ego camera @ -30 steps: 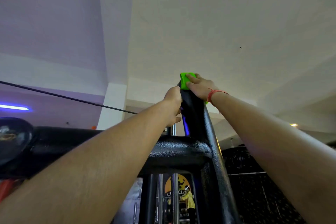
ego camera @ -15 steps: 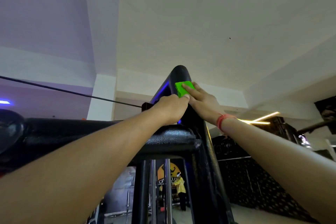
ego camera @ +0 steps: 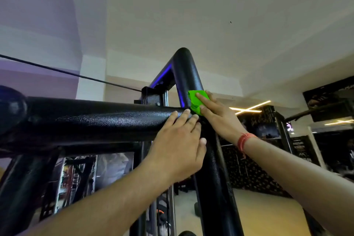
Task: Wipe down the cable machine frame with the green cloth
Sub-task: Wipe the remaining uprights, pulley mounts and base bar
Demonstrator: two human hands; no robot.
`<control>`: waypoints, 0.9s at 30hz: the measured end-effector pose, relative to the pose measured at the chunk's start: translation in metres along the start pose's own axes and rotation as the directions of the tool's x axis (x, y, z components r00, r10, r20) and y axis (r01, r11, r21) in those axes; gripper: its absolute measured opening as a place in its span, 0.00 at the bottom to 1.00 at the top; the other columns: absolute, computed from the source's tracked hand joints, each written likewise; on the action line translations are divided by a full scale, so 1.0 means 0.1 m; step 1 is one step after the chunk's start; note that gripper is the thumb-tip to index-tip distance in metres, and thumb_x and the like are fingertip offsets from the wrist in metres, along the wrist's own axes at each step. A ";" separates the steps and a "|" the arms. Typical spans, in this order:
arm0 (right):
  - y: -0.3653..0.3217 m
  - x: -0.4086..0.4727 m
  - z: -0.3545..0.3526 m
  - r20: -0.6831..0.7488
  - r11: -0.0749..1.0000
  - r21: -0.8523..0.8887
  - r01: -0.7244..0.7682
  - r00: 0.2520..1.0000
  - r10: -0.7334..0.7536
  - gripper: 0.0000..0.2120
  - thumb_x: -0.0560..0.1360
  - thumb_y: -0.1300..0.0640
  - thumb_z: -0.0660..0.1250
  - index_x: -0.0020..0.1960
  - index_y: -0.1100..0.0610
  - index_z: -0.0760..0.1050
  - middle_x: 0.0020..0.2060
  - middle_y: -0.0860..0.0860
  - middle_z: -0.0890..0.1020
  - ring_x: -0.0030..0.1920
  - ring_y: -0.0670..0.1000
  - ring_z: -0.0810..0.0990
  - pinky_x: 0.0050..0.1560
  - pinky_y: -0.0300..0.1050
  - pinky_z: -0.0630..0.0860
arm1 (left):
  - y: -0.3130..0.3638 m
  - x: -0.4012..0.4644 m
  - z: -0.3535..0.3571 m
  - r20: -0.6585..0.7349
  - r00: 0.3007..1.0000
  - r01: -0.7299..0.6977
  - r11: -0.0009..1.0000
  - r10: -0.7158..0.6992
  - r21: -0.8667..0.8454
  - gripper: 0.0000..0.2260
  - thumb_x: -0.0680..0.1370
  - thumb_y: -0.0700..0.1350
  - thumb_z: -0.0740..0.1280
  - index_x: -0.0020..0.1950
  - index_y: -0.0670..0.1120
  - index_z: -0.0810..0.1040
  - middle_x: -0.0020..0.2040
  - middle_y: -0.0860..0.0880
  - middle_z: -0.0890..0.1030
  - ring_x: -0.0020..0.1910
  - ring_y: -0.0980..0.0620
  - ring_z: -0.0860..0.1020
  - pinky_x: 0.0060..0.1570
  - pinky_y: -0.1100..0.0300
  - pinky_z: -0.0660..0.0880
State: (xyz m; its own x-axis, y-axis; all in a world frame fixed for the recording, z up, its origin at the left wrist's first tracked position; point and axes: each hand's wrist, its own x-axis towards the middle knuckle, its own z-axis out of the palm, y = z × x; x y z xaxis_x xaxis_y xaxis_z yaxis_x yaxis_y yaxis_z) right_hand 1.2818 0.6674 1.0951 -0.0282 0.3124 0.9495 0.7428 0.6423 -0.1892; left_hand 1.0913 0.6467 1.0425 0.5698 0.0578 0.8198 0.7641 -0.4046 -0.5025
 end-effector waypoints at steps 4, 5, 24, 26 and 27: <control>-0.08 -0.02 0.04 -0.035 1.000 -0.027 0.000 0.999 -0.001 0.19 0.83 0.48 0.62 0.71 0.31 0.69 0.79 0.40 0.61 0.78 0.43 0.60 0.77 0.38 0.52 | 0.21 -0.42 0.26 0.035 0.998 0.057 0.969 -0.050 -0.240 0.27 0.83 0.55 0.48 0.79 0.46 0.64 0.81 0.51 0.61 0.82 0.55 0.43 0.80 0.54 0.44; -0.06 -0.17 0.07 -0.050 1.000 -0.016 0.015 0.999 -0.015 0.19 0.83 0.49 0.62 0.69 0.29 0.70 0.78 0.38 0.61 0.78 0.42 0.59 0.78 0.39 0.52 | 0.26 -0.50 0.32 0.051 0.995 0.093 0.936 -0.081 -0.340 0.26 0.84 0.55 0.49 0.81 0.48 0.60 0.82 0.53 0.57 0.81 0.58 0.41 0.79 0.59 0.40; -0.07 -0.81 0.05 -0.013 0.987 -0.126 -0.097 0.995 0.096 0.22 0.83 0.42 0.58 0.77 0.35 0.61 0.80 0.42 0.58 0.78 0.44 0.59 0.72 0.34 0.52 | 0.63 -0.67 0.55 0.312 0.835 0.343 -0.015 -0.454 -0.939 0.19 0.85 0.44 0.60 0.76 0.50 0.69 0.76 0.60 0.66 0.73 0.72 0.62 0.68 0.78 0.56; -0.04 -0.88 0.08 -0.023 0.995 -0.042 -0.087 0.996 0.086 0.22 0.83 0.44 0.59 0.77 0.36 0.62 0.80 0.43 0.59 0.78 0.42 0.58 0.76 0.37 0.52 | 0.69 -0.70 0.51 0.328 0.823 0.363 -0.015 -0.464 -0.932 0.19 0.85 0.44 0.60 0.76 0.49 0.69 0.76 0.60 0.66 0.73 0.72 0.62 0.65 0.81 0.56; 0.00 -1.05 0.10 -0.018 0.997 -0.039 -0.071 0.997 0.070 0.22 0.83 0.45 0.60 0.77 0.36 0.62 0.80 0.43 0.58 0.78 0.40 0.57 0.78 0.38 0.53 | 0.71 -0.73 0.50 0.331 0.822 0.371 -0.006 -0.463 -0.929 0.19 0.85 0.45 0.60 0.76 0.48 0.69 0.76 0.59 0.66 0.73 0.71 0.62 0.65 0.81 0.56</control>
State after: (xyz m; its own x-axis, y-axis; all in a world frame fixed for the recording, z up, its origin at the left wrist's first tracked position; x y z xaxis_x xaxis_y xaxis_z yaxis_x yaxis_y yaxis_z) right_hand 1.2781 0.6419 0.9933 0.0358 0.3438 0.9384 0.7684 0.5909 -0.2458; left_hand 1.1192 0.6596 0.9327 0.2147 0.5370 0.8158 -0.0742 -0.8239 0.5619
